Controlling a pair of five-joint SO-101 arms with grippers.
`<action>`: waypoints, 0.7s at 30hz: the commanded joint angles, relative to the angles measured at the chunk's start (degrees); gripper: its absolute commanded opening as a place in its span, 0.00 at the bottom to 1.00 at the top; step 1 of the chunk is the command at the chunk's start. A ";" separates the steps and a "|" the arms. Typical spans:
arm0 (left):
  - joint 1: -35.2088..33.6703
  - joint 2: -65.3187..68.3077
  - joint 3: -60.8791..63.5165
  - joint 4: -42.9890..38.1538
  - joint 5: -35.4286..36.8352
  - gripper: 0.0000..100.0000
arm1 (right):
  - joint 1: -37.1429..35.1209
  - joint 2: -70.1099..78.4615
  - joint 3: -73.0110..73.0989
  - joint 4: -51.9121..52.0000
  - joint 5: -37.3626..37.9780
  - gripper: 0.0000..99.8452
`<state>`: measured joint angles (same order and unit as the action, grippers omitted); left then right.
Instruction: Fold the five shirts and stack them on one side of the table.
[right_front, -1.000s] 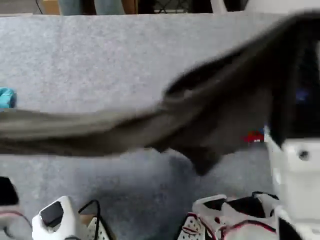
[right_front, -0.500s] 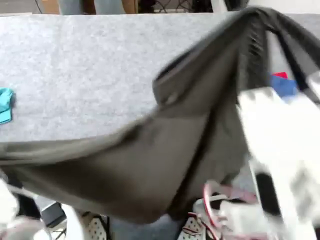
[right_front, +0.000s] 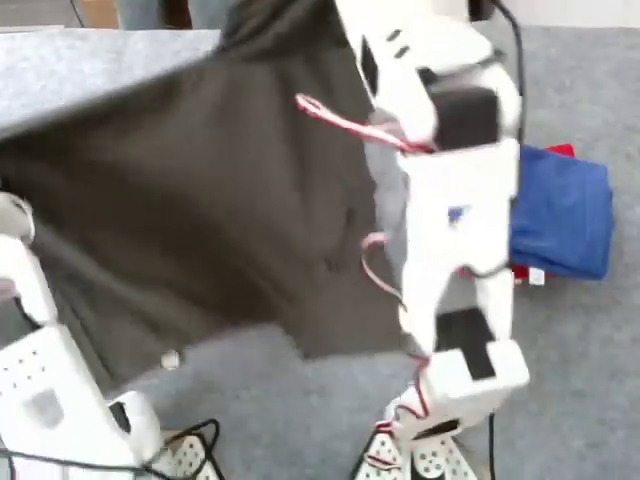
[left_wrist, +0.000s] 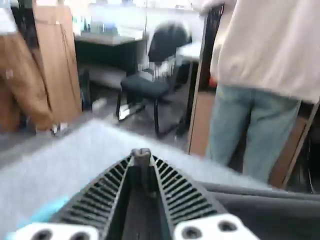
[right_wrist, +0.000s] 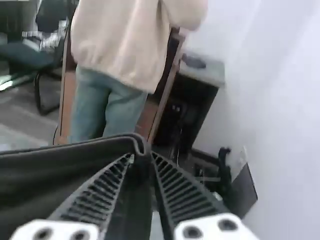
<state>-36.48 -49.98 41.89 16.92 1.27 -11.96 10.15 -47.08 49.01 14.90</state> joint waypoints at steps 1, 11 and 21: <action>0.48 14.77 -12.97 -4.04 -0.18 0.03 | 0.26 3.82 0.13 -10.90 -0.53 0.01; 4.44 39.74 -37.49 5.89 -0.53 0.03 | 0.18 12.70 0.13 -14.77 -0.53 0.01; 5.49 40.26 -37.93 25.85 -6.07 0.03 | 0.18 13.49 0.40 -2.99 -0.09 0.01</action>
<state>-31.47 -9.36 7.43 36.18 -1.27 -11.96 24.31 -46.20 40.92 14.90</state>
